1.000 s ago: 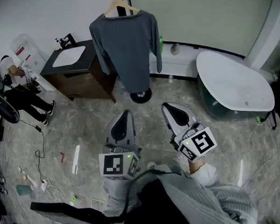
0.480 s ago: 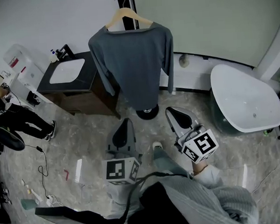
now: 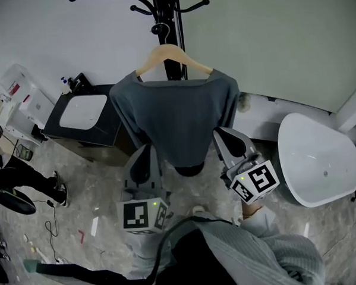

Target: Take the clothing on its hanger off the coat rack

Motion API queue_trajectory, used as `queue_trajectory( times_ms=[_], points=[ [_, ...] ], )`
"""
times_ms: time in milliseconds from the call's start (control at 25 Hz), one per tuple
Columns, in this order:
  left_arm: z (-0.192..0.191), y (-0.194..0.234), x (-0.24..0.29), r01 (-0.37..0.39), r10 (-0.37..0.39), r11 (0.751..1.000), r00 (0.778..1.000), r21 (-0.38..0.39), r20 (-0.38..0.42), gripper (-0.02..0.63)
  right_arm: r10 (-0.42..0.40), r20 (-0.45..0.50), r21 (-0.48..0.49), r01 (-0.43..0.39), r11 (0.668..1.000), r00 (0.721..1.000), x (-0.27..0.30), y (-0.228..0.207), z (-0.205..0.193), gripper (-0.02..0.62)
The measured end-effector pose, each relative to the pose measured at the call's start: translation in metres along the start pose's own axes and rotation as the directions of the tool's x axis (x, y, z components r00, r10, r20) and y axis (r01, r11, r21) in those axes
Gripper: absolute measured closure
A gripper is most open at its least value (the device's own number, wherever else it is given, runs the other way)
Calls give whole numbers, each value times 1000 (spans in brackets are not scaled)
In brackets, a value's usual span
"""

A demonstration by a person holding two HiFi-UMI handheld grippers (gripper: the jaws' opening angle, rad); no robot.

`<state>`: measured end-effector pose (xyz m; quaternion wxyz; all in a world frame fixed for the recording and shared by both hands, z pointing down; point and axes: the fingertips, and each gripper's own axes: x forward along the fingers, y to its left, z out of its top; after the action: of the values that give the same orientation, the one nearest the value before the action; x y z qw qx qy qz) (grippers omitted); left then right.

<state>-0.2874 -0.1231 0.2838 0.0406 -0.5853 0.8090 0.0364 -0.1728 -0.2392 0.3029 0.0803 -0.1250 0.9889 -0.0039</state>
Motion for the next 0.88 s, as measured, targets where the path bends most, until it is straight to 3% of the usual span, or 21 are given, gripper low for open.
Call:
queue_trajectory(
  times_ms=[160,360,520,720,880],
  points=[
    [-7,19,44,1,-2,1000,999,-28,-38,603,-3,-25,10,4,1000,1000,38,-21,-9,592],
    [-11,46,94,34,-33,999,999,20,-40,603,-46,-21,-14,46,999,999,76,-44,-16,592],
    [9,70,126,54,-56,993,998,109,16,603,-119,10,-93,120,988,993,105,-59,-2,592],
    [29,96,160,74,-85,967,996,244,32,601,-212,78,-209,224,952,974,139,-78,22,592],
    [30,109,178,98,-109,958,994,270,26,601,-234,97,-242,251,937,967,153,-83,29,592]
  ],
)
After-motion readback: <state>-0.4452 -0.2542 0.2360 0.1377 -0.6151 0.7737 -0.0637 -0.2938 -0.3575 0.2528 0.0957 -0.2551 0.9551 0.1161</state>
